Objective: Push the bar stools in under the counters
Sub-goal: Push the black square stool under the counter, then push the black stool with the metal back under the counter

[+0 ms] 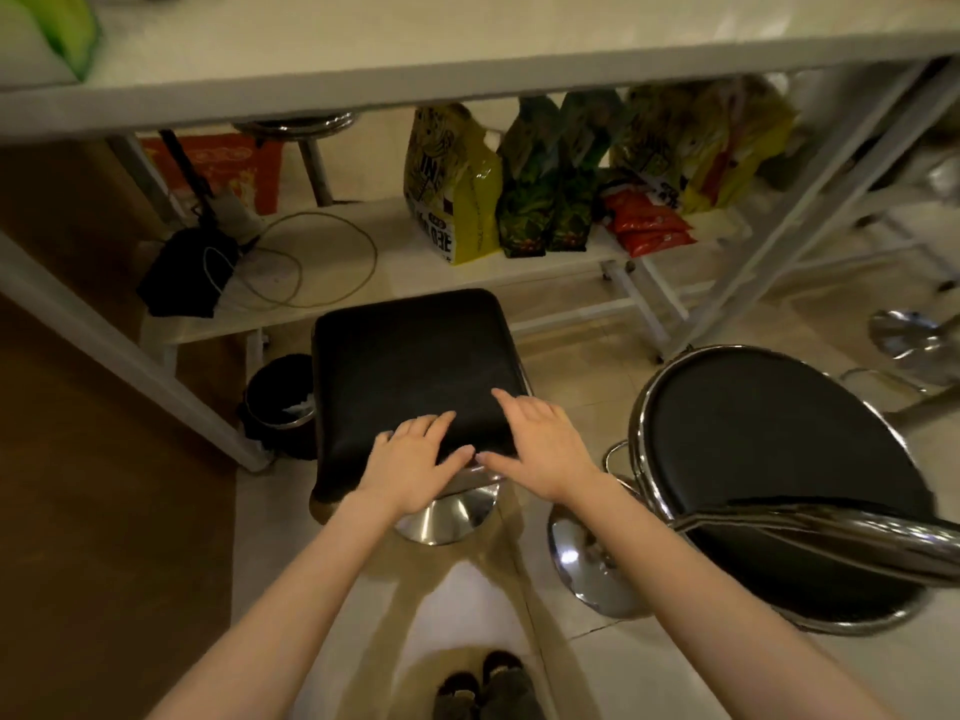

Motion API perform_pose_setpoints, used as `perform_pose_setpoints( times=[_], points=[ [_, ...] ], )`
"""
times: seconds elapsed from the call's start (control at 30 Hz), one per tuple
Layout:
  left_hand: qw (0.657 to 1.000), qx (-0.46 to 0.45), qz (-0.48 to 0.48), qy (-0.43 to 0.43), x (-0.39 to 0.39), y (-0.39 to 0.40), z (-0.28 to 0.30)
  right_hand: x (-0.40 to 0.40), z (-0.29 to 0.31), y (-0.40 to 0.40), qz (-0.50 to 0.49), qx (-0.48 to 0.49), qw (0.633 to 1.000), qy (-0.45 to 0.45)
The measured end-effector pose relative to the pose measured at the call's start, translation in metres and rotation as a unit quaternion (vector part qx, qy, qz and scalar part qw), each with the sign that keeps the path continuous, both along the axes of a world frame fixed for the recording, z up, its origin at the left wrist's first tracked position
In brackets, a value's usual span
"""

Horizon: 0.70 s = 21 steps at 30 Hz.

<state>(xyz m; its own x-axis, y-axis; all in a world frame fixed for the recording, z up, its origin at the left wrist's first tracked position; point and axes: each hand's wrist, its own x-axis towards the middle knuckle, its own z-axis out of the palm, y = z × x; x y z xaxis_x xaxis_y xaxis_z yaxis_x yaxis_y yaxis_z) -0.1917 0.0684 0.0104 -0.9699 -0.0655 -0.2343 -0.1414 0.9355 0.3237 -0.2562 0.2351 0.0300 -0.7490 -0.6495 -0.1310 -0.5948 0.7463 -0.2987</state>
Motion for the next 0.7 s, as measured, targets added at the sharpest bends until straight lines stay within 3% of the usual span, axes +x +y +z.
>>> perform_pose_setpoints(
  times=[0.2,0.37,0.53,0.7],
  points=[
    [0.981,0.055,-0.133,0.131,-0.030,0.061,0.080,0.003,0.084,0.052,-0.039,-0.003,0.993,0.108],
    [0.956,0.087,-0.223,0.168,-0.048,0.121,0.125,0.012,0.131,0.113,-0.089,0.016,0.985,0.144],
    [0.929,0.118,-0.297,0.185,-0.059,0.184,0.152,0.022,0.162,0.179,-0.144,0.000,0.979,0.145],
    [0.908,0.151,-0.359,0.153,-0.060,0.236,0.164,0.031,0.170,0.244,-0.218,-0.041,0.971,0.084]
  ],
)
